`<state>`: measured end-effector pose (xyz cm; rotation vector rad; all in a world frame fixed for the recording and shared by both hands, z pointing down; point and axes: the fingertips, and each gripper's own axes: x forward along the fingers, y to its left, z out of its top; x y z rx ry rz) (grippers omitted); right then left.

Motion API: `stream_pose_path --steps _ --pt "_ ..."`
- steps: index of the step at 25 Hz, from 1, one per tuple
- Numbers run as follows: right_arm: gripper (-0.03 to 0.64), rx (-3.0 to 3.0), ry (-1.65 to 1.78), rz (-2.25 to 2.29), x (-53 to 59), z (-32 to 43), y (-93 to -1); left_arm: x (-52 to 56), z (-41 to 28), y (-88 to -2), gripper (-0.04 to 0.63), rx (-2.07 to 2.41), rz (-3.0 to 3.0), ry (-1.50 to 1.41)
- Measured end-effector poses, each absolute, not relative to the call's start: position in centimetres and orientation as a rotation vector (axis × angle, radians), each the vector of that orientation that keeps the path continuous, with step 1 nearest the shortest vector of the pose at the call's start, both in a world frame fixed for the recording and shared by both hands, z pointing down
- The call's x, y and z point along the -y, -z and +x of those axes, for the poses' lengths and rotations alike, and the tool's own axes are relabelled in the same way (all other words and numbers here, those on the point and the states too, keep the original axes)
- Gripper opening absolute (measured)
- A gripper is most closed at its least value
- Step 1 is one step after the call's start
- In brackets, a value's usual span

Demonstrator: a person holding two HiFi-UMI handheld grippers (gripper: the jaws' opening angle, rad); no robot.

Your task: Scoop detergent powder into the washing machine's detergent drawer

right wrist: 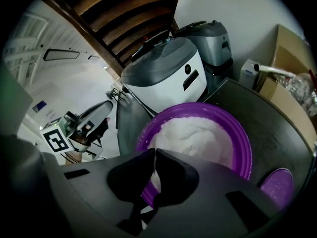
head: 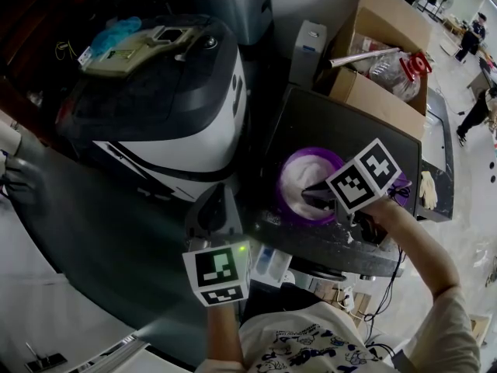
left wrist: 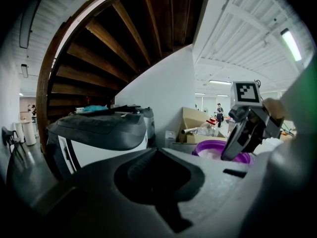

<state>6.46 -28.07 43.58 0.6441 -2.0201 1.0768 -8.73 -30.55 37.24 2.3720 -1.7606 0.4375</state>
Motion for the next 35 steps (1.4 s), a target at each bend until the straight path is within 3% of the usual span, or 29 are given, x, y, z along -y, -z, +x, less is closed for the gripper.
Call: stream_pose_path --steps 16,35 --pt "0.021 2.117 -1.48 0.671 28.7 8.1 -41.8 30.6 -8.3 -37.0 0.003 1.759 2.382 -0.431" --pt "0.021 2.446 -2.344 0.534 28.7 11.0 -38.0 30.2 -5.6 -35.3 0.003 1.761 2.428 -0.414"
